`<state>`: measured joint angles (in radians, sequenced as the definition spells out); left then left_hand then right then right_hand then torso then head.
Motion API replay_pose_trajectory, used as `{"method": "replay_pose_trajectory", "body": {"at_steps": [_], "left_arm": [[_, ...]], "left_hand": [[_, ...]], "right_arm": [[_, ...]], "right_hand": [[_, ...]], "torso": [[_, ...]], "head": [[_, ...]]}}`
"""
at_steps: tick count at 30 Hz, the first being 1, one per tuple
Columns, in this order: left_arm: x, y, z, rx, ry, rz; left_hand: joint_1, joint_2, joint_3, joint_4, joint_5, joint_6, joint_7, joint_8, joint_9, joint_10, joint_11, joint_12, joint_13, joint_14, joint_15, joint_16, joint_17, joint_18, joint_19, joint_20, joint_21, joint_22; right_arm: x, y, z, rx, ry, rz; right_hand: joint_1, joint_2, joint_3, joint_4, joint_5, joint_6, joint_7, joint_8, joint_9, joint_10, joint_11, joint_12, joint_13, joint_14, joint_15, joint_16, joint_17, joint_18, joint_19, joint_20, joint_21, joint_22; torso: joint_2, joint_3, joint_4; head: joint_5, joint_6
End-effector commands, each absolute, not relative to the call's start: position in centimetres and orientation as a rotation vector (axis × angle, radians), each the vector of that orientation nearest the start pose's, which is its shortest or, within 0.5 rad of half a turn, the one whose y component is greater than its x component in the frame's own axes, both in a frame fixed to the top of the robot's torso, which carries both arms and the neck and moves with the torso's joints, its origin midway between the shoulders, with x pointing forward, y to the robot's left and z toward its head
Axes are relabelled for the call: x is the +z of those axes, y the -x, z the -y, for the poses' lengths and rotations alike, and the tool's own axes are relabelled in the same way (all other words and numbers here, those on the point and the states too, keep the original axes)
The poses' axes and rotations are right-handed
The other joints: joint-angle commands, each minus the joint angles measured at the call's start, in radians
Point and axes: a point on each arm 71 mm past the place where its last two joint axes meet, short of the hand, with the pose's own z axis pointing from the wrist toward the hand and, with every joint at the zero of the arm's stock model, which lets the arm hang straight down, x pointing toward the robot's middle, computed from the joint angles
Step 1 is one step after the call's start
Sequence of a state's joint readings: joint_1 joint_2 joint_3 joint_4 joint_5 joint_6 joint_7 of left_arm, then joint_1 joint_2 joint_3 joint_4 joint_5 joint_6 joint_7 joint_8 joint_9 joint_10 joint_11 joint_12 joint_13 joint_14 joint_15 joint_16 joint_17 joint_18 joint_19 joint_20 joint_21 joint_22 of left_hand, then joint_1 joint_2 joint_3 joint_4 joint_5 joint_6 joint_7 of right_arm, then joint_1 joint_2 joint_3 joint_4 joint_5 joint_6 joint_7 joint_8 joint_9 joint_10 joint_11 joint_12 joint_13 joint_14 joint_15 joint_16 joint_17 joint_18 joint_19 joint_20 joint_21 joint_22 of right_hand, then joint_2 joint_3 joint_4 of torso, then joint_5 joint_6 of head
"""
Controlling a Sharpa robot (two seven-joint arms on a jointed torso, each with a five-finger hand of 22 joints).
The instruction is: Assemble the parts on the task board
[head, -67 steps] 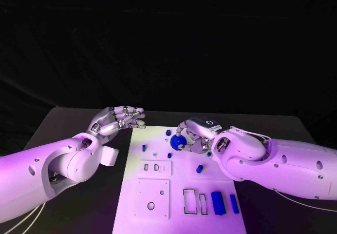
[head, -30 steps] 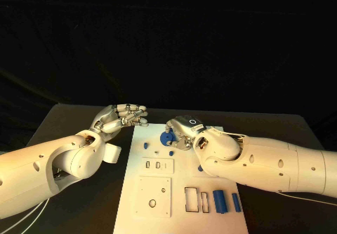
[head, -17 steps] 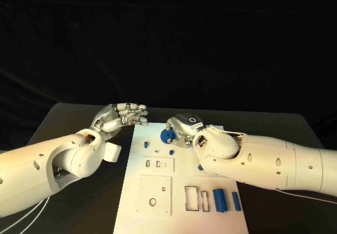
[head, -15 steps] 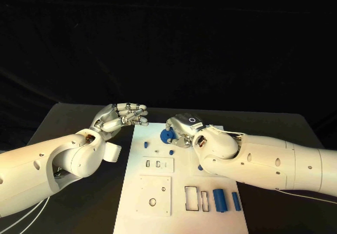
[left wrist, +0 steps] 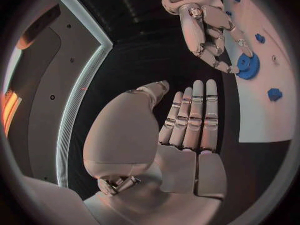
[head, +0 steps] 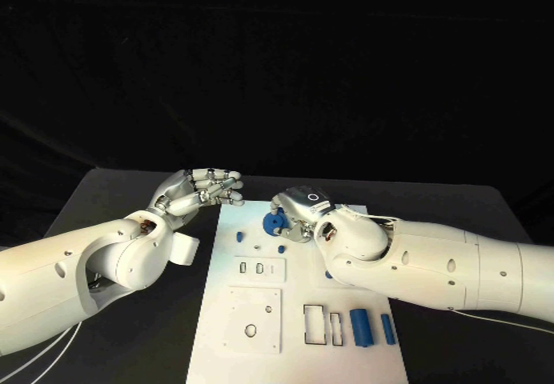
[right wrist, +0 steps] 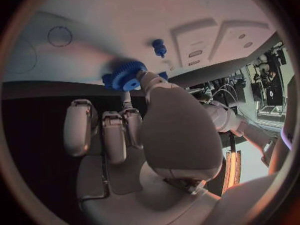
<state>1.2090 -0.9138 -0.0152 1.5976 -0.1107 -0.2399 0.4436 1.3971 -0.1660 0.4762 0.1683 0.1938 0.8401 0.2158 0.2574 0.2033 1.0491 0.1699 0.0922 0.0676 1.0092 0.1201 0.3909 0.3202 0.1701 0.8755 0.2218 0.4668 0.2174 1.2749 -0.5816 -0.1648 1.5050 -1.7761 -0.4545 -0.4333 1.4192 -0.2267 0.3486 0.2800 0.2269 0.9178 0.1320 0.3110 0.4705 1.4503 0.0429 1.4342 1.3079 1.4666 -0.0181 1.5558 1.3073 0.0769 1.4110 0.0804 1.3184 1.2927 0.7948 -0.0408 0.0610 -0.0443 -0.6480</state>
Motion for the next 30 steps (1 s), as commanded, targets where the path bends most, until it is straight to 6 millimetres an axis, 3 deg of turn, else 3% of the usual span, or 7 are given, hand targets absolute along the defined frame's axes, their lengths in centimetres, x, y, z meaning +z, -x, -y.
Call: {"method": "replay_pose_trajectory", "body": {"at_steps": [1, 5, 11, 25, 30], "left_arm": [[-15.2, -47.7, -21.4, -1.668, 0.917, -1.411], [-15.2, -47.7, -21.4, -1.667, 0.918, -1.411], [-15.2, -47.7, -21.5, -1.664, 0.919, -1.412], [-15.3, -47.8, -21.6, -1.658, 0.921, -1.41], [-15.3, -47.8, -21.6, -1.658, 0.922, -1.411]], "left_hand": [[-0.008, -0.001, 0.001, -0.001, -0.007, -0.005, 0.022, -0.005, -0.001, 0.001, 0.006, -0.007, 0.001, -0.006, -0.001, 0.007, 0.002, 0.009, -0.01, -0.001, 0.007, 0.002], [-0.008, -0.001, 0.001, -0.001, -0.007, -0.005, 0.022, -0.005, -0.001, 0.001, 0.006, -0.007, 0.001, -0.006, -0.001, 0.007, 0.002, 0.009, -0.01, -0.001, 0.007, 0.002], [-0.009, -0.001, 0.001, -0.001, -0.007, -0.005, 0.022, -0.005, -0.001, 0.001, 0.006, -0.007, 0.001, -0.007, 0.0, 0.007, 0.003, 0.008, -0.01, -0.001, 0.008, 0.002], [-0.008, -0.002, 0.002, -0.002, -0.006, -0.007, 0.023, -0.006, -0.001, 0.0, 0.006, -0.009, 0.001, -0.009, 0.0, 0.007, 0.003, 0.008, -0.012, 0.0, 0.008, 0.002], [-0.008, -0.002, 0.002, -0.003, -0.006, -0.007, 0.023, -0.006, -0.001, -0.001, 0.006, -0.009, 0.001, -0.01, 0.0, 0.007, 0.004, 0.008, -0.013, 0.0, 0.008, 0.003]], "right_arm": [[-17.8, -47.6, 8.4, 0.492, 0.373, -1.461], [-17.9, -47.7, 8.6, 0.489, 0.367, -1.465], [-17.8, -47.6, 8.8, 0.493, 0.36, -1.465], [-18.1, -47.5, 9.4, 0.505, 0.325, -1.512], [-18.3, -47.6, 9.6, 0.505, 0.308, -1.542]], "right_hand": [[-0.013, -0.021, 0.006, 0.001, 0.001, -0.022, 0.008, -0.023, -0.009, -0.003, 0.013, -0.004, 0.102, 0.094, 0.003, 0.005, 0.213, -0.008, 0.002, 0.007, -0.001, 0.0], [-0.037, -0.033, -0.015, 0.006, 0.0, -0.078, 0.026, -0.073, -0.023, -0.017, 0.03, -0.018, 0.086, 0.094, 0.017, 0.005, 0.214, -0.008, 0.001, 0.019, -0.004, 0.0], [-0.039, -0.011, -0.107, 0.009, 0.003, -0.109, 0.041, -0.121, -0.036, -0.029, 0.045, -0.029, 0.075, 0.094, 0.031, 0.005, 0.216, -0.007, 0.001, 0.034, -0.007, 0.003], [-0.077, 0.034, -0.139, 0.012, 0.003, -0.064, 0.033, -0.12, -0.03, -0.016, 0.038, -0.015, 0.09, 0.095, 0.027, 0.006, 0.22, -0.009, 0.007, 0.033, 0.0, 0.015], [-0.146, 0.064, -0.139, 0.013, 0.003, -0.051, 0.03, -0.127, -0.031, -0.011, 0.036, -0.01, 0.095, 0.096, 0.024, 0.007, 0.224, -0.01, 0.011, 0.03, 0.002, 0.02]], "torso": [[0.001, -0.0007, -0.0004], [0.0, -0.001, -0.0009], [0.0, 0.0001, 0.0006], [-0.001, 0.0005, -0.0014], [0.0, 0.0, 0.0002]], "head": [[0.0, -0.001], [0.0, -0.001], [0.0, -0.001], [0.002, -0.002], [0.001, -0.002]]}}
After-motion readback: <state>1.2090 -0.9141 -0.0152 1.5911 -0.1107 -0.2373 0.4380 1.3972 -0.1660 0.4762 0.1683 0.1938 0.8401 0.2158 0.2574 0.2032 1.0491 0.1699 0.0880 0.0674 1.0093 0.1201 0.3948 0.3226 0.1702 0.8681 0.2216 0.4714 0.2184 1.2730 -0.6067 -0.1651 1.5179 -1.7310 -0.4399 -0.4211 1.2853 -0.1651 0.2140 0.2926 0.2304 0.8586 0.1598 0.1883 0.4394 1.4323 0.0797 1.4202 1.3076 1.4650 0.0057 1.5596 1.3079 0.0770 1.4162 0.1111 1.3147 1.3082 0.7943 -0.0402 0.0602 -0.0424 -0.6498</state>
